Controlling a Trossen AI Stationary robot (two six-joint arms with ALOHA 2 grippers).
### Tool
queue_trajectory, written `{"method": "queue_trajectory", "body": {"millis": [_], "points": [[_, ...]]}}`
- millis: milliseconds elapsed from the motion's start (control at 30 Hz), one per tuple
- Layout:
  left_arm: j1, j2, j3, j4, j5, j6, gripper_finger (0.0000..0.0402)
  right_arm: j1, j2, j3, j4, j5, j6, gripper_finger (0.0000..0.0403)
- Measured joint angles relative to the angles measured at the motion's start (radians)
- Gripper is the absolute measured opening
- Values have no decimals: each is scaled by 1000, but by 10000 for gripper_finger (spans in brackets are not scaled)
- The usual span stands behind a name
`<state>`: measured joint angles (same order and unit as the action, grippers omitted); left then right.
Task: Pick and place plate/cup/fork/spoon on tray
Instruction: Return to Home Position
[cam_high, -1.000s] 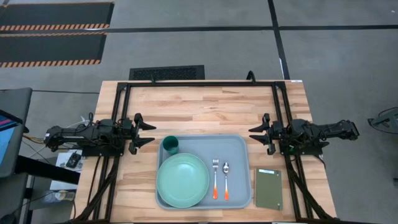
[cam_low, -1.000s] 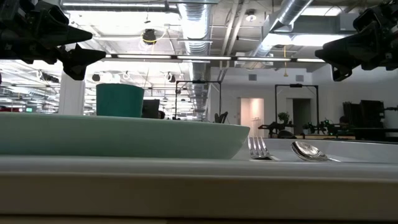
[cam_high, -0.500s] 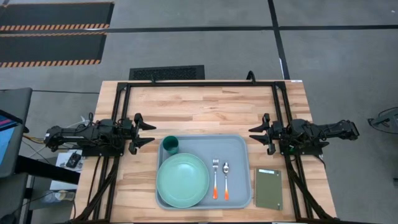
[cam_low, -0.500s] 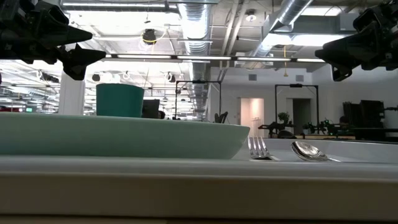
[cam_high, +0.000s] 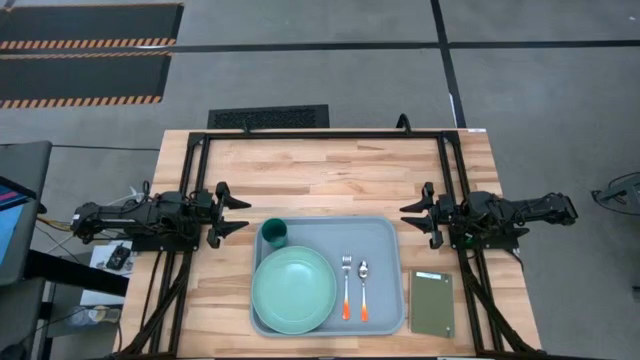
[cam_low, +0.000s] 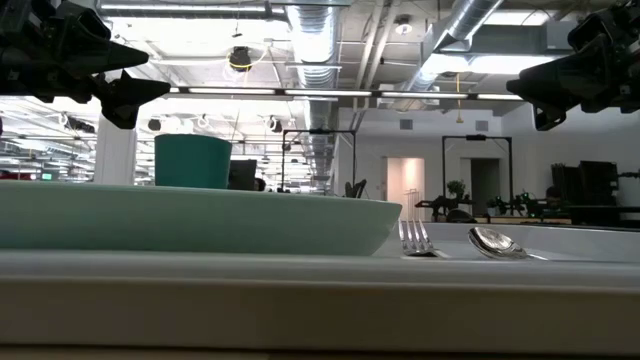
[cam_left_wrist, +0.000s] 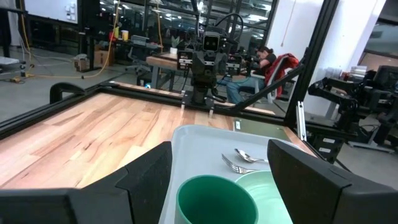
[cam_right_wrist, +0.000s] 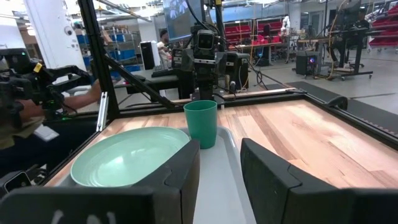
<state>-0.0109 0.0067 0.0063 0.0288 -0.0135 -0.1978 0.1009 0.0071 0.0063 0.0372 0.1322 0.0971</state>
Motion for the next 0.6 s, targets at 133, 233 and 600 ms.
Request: {"method": "queue_trajectory", "body": {"millis": [133,233,600], "points": [[0,0,0,0,0,0,254,0,0,0,0,0,0,144],[0,0,0,0,0,0,254,0,0,0,0,0,0,143],[0,32,0,1,0,0,254,0,0,0,0,0,0,144]]}}
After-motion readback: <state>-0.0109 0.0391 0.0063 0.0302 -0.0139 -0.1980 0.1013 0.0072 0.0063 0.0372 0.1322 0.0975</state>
